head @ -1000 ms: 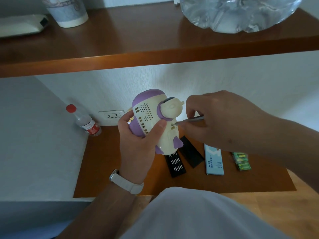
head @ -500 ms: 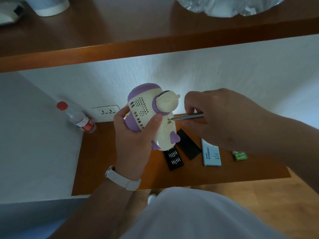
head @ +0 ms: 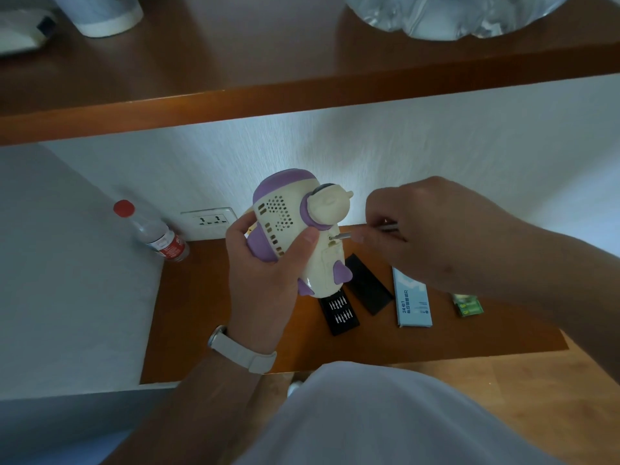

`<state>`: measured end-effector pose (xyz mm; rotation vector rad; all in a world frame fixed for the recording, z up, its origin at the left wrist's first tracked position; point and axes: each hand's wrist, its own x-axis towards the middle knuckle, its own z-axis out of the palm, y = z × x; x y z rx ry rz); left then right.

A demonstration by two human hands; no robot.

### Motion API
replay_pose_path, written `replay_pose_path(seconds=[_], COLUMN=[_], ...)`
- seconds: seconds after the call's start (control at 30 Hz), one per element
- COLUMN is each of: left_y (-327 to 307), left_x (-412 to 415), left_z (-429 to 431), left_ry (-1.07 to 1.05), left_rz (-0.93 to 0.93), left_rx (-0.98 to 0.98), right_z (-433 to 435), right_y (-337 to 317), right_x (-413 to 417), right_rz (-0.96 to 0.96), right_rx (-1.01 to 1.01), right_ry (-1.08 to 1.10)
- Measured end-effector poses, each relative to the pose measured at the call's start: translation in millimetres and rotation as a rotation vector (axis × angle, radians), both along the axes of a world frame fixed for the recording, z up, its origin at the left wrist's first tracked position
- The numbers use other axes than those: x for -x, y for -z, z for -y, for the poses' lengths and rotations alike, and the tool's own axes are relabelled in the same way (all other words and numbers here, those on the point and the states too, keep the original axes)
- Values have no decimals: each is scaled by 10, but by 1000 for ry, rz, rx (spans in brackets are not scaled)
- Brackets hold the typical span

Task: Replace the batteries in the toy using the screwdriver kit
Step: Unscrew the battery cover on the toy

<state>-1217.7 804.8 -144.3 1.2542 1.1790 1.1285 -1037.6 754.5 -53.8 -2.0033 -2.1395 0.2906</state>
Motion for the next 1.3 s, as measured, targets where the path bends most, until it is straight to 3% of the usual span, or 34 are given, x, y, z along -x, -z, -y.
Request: replay_pose_path(seconds=[0.9,1.1,1.3], left_y=[11,38,61], left_x=[-36,-32,-10], left_z=[7,8,32], left_ry=[-20,-5,-3], left_rz=[-3,12,24], left_rx=[-10,5,26], right_z=[-9,-33,-24], right_y=[7,74,58], right_x=[-48,-48,-45], right_rz=[-46,68,-10], right_rx=[-81,-70,-50], right_ry=[-25,-8,-50])
